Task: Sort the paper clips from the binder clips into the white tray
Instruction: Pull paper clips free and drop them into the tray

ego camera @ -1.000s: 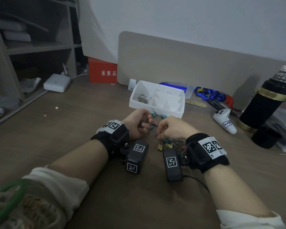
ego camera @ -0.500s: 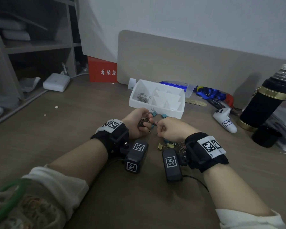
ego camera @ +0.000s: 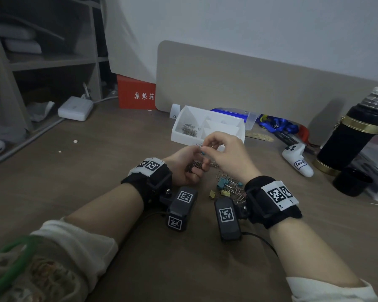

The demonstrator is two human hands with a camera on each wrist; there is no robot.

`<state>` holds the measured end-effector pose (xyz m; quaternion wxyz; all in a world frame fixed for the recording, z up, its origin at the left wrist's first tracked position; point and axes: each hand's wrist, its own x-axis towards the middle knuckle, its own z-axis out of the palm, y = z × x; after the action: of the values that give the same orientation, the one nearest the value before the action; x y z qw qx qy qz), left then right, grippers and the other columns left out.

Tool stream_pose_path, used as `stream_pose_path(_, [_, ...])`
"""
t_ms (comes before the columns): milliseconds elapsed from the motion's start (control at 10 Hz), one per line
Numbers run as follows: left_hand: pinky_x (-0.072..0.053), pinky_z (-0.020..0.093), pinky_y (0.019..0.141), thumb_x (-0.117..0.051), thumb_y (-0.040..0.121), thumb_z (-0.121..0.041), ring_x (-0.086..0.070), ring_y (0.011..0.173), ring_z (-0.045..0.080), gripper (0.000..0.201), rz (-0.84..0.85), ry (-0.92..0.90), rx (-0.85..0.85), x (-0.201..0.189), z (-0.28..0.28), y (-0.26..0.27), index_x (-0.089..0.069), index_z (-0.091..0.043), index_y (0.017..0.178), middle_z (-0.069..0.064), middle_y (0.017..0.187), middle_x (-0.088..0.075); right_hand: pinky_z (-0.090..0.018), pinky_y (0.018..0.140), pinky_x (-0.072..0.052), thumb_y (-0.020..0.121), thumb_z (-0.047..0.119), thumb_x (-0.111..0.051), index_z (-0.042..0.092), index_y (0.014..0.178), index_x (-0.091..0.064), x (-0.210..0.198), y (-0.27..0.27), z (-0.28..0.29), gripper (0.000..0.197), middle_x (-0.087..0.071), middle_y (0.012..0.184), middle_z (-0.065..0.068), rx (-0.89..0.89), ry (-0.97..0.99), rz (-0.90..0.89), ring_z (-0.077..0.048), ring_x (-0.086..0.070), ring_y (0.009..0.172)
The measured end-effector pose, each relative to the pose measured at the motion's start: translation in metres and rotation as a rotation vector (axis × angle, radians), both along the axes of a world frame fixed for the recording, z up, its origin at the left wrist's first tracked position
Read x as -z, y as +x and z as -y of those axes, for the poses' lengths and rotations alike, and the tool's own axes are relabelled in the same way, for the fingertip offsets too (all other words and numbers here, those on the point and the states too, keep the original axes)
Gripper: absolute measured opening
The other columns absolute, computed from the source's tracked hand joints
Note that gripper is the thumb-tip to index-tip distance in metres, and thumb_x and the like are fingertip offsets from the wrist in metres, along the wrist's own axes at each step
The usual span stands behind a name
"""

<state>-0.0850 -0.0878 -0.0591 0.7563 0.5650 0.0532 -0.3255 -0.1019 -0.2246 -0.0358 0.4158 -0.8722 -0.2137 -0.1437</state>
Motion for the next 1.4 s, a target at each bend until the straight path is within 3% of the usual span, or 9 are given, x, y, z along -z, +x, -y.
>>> stream_pose_path(100, [-0.016,0.011,0.030,-0.032,0.093,-0.023,-0.025,0.033,0.006,0.032,0.032,0.005,0.026,-0.001,0.001,0.000,-0.044,-0.016,0.065,-0.001,0.054,-0.041,-0.026,0.070,-0.056,0.086,0.012,-0.069,0.014,0.084,-0.069,0.002,0.000,0.001,0.003,-0.067,0.076,-0.003,-0.075,0.002,-0.080,-0.017,-0.069,0.064])
stream_pose_path(200, [-0.015,0.012,0.029,-0.037,0.094,-0.027,-0.024,0.033,0.005,0.033,0.025,0.008,0.010,-0.001,0.000,-0.001,-0.044,-0.015,0.064,-0.003,0.054,-0.040,-0.022,0.073,-0.054,0.090,0.019,-0.065,0.018,0.085,-0.071,0.004,0.003,0.005,0.008,-0.069,0.074,0.001,-0.033,-0.019,-0.063,-0.015,-0.067,0.072])
stream_pose_path(400, [-0.015,0.014,0.027,-0.040,0.096,-0.030,-0.024,0.030,0.005,0.031,-0.023,-0.018,-0.051,0.001,0.005,-0.002,-0.046,-0.014,0.069,-0.005,0.050,-0.040,-0.032,0.077,-0.053,0.092,0.023,-0.055,0.025,0.086,-0.068,0.009,0.008,0.032,0.014,-0.068,0.084,0.007,0.278,-0.201,-0.056,-0.015,-0.064,0.082])
stream_pose_path(500, [-0.013,0.013,0.028,-0.039,0.097,-0.029,-0.024,0.030,0.005,0.034,-0.021,-0.024,-0.062,0.001,0.007,-0.003,-0.044,-0.015,0.067,-0.005,0.051,-0.039,-0.034,0.079,-0.053,0.093,0.020,-0.050,0.024,0.089,-0.067,0.007,0.005,0.042,0.017,-0.069,0.091,0.002,0.386,-0.335,-0.088,-0.018,-0.063,0.087])
stream_pose_path(700, [-0.014,0.014,0.028,-0.037,0.097,-0.026,-0.024,0.030,0.006,0.034,-0.029,-0.063,-0.097,0.000,0.016,-0.003,-0.043,-0.015,0.065,-0.004,0.049,-0.038,-0.033,0.074,-0.052,0.092,0.027,-0.054,0.023,0.089,-0.065,0.005,0.004,0.046,0.012,-0.068,0.095,-0.002,0.449,-0.526,-0.215,-0.024,-0.063,0.089])
stream_pose_path(800, [-0.014,0.014,0.027,-0.036,0.098,-0.026,-0.024,0.030,0.006,0.035,-0.029,-0.064,-0.093,0.000,0.020,-0.001,-0.043,-0.015,0.065,-0.004,0.049,-0.038,-0.034,0.075,-0.052,0.090,0.032,-0.058,0.021,0.086,-0.064,0.008,0.005,0.046,0.014,-0.067,0.091,-0.003,0.463,-0.581,-0.284,-0.023,-0.063,0.086])
stream_pose_path(1000, [-0.013,0.013,0.029,-0.035,0.098,-0.027,-0.025,0.030,0.006,0.035,-0.032,-0.075,-0.108,0.000,0.019,-0.001,-0.043,-0.014,0.066,-0.004,0.049,-0.038,-0.031,0.065,-0.047,0.089,0.031,-0.053,0.015,0.087,-0.062,0.011,0.009,0.046,0.019,-0.065,0.085,-0.006,0.518,-0.665,-0.369,-0.026,-0.063,0.081])
stream_pose_path(1200, [-0.013,0.014,0.030,-0.035,0.098,-0.028,-0.025,0.030,0.006,0.036,-0.031,-0.078,-0.097,0.000,0.017,-0.002,-0.042,-0.014,0.066,-0.004,0.049,-0.038,-0.028,0.066,-0.046,0.095,0.035,-0.054,0.011,0.088,-0.072,0.012,0.011,0.039,0.031,-0.069,0.088,-0.008,0.400,-0.522,-0.428,-0.024,-0.064,0.081])
stream_pose_path(1400, [-0.012,0.014,0.032,-0.035,0.098,-0.028,-0.024,0.031,0.006,0.036,-0.022,-0.068,-0.101,0.000,0.017,-0.002,-0.042,-0.015,0.065,-0.004,0.049,-0.038,-0.032,0.066,-0.052,0.094,0.021,-0.052,0.005,0.089,-0.073,0.015,0.008,0.036,0.027,-0.071,0.090,-0.012,0.362,-0.383,-0.370,-0.028,-0.067,0.082])
